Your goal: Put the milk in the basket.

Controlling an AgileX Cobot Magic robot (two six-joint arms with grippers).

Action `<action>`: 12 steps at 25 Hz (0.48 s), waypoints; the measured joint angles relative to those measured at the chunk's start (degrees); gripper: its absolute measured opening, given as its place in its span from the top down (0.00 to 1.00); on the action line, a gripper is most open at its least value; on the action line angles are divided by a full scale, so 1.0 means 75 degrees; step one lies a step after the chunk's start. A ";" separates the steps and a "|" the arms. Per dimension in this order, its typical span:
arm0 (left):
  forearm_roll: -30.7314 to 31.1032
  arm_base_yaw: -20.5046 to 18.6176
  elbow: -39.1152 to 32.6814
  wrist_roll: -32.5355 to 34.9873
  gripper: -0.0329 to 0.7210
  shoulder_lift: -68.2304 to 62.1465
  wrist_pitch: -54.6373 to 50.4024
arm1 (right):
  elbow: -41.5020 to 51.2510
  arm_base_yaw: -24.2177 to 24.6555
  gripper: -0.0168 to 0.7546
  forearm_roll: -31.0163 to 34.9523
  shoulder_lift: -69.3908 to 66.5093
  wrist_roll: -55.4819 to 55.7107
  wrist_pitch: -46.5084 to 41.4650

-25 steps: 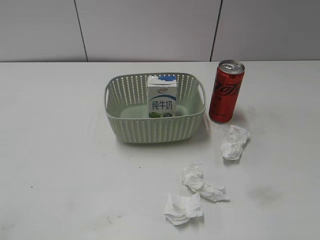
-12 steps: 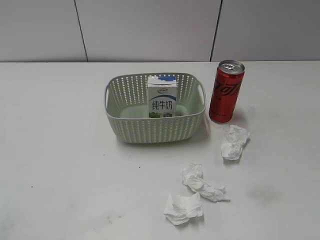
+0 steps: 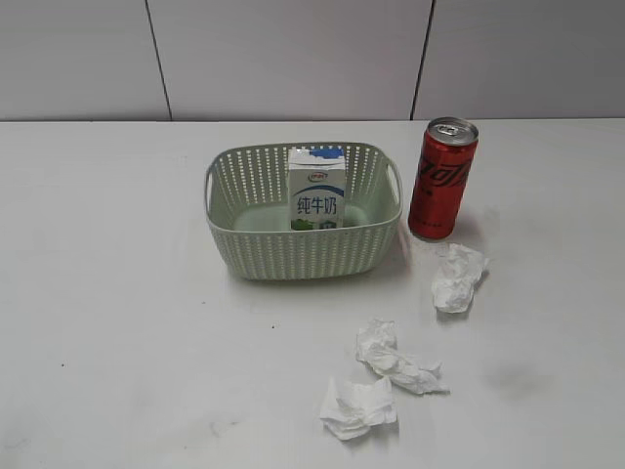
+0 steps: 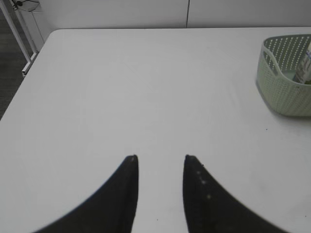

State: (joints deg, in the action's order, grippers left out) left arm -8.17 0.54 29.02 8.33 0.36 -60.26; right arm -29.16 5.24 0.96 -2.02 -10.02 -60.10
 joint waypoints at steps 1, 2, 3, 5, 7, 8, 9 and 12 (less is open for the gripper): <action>0.0000 0.0000 0.0000 0.0000 0.64 0.0000 0.0000 | 0.0000 -0.0041 0.23 0.0000 0.0051 0.0000 0.0000; 0.0000 0.0000 0.0000 0.0000 0.64 0.0000 0.0000 | 0.0000 -0.0091 0.23 0.0000 0.0099 0.0006 0.0000; 0.0000 0.0000 0.0000 0.0000 0.64 0.0000 0.0000 | 0.0000 -0.0155 0.23 0.0000 0.0155 0.0015 0.0000; 0.0000 0.0000 0.0000 0.0000 0.64 0.0000 0.0000 | 0.0000 -0.0286 0.23 0.0000 0.0269 0.0014 -0.0011; 0.0000 0.0000 0.0000 0.0000 0.64 0.0000 0.0000 | 0.0000 -0.0438 0.23 0.0000 0.0311 0.0023 -0.0004; 0.0000 0.0000 0.0000 0.0000 0.64 0.0000 0.0000 | 0.0000 -0.0522 0.23 0.0000 0.0318 0.0023 -0.0005; 0.0000 0.0000 0.0000 0.0000 0.64 0.0000 0.0000 | 0.0000 -0.0606 0.23 0.0000 0.0318 0.0023 -0.0005; 0.0000 0.0000 0.0000 0.0000 0.64 0.0000 0.0000 | 0.0000 -0.0822 0.23 0.0000 0.0318 0.0023 -0.0005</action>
State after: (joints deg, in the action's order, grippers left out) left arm -8.17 0.54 29.02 8.33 0.36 -60.26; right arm -29.16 -0.92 0.96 0.36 -9.84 -60.14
